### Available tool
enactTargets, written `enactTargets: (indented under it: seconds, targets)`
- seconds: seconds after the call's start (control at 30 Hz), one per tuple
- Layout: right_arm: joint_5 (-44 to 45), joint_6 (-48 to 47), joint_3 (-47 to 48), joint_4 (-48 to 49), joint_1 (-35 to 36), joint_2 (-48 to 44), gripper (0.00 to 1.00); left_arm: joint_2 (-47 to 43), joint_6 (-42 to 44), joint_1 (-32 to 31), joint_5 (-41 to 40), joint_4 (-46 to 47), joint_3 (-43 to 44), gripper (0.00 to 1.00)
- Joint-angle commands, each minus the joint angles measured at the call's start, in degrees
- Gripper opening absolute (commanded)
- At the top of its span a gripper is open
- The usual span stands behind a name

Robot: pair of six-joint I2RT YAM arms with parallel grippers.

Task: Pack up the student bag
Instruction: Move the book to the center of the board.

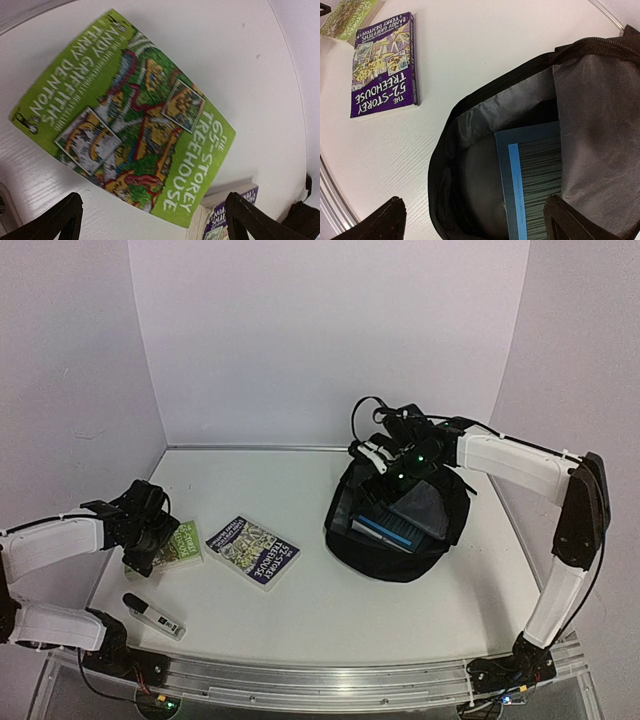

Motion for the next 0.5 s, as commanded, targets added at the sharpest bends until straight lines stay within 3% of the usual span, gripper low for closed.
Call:
enactTargets:
  seconds: [0.0, 0.47]
  targets:
    - [-1.47, 0.76, 1.13, -0.06, 0.40, 0.05, 0.96, -1.88, -0.29, 5.17, -2.54, -5.08, 0.44, 1.00]
    - [-2.46, 0.51, -0.38, -0.06, 0.49, -1.19, 0.96, -4.53, 5.47, 19.41, -3.84, -4.58, -2.24, 1.00]
